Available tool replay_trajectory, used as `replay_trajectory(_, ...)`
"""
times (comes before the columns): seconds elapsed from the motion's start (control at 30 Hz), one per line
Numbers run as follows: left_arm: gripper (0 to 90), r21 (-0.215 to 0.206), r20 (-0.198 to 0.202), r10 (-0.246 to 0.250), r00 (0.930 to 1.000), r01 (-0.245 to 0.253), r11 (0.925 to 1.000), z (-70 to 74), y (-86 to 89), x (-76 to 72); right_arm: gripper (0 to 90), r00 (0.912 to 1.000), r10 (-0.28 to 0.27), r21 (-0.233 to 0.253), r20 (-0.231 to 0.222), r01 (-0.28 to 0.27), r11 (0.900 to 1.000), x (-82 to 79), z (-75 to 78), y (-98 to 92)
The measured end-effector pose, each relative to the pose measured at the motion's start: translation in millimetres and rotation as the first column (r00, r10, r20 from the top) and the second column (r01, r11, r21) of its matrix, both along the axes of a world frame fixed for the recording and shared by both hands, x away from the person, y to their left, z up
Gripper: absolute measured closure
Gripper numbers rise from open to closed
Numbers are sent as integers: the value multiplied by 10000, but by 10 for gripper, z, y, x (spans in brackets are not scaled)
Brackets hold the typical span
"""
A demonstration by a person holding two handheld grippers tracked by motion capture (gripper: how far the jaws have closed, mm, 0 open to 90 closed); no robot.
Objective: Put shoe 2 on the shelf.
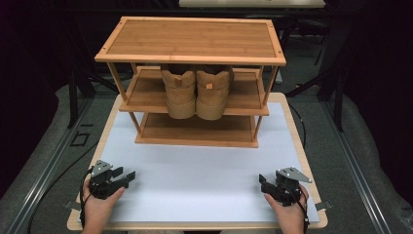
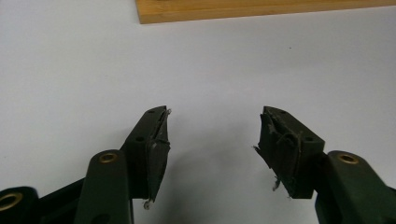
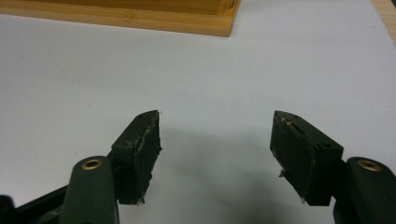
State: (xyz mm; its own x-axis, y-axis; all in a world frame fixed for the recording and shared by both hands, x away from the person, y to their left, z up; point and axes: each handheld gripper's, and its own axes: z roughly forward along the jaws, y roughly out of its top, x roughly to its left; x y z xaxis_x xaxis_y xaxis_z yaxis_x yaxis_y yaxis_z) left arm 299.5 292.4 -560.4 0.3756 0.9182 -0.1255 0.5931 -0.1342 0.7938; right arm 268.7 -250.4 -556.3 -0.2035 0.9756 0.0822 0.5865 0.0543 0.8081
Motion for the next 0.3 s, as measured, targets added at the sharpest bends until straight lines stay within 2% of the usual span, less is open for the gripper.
replay_trajectory(0.3, 382, 83, 60, 340, 9994, -341, 9994, 23, 111, 26, 295, 9999, -89, -134, 85, 90, 9999, 27, -17, -75)
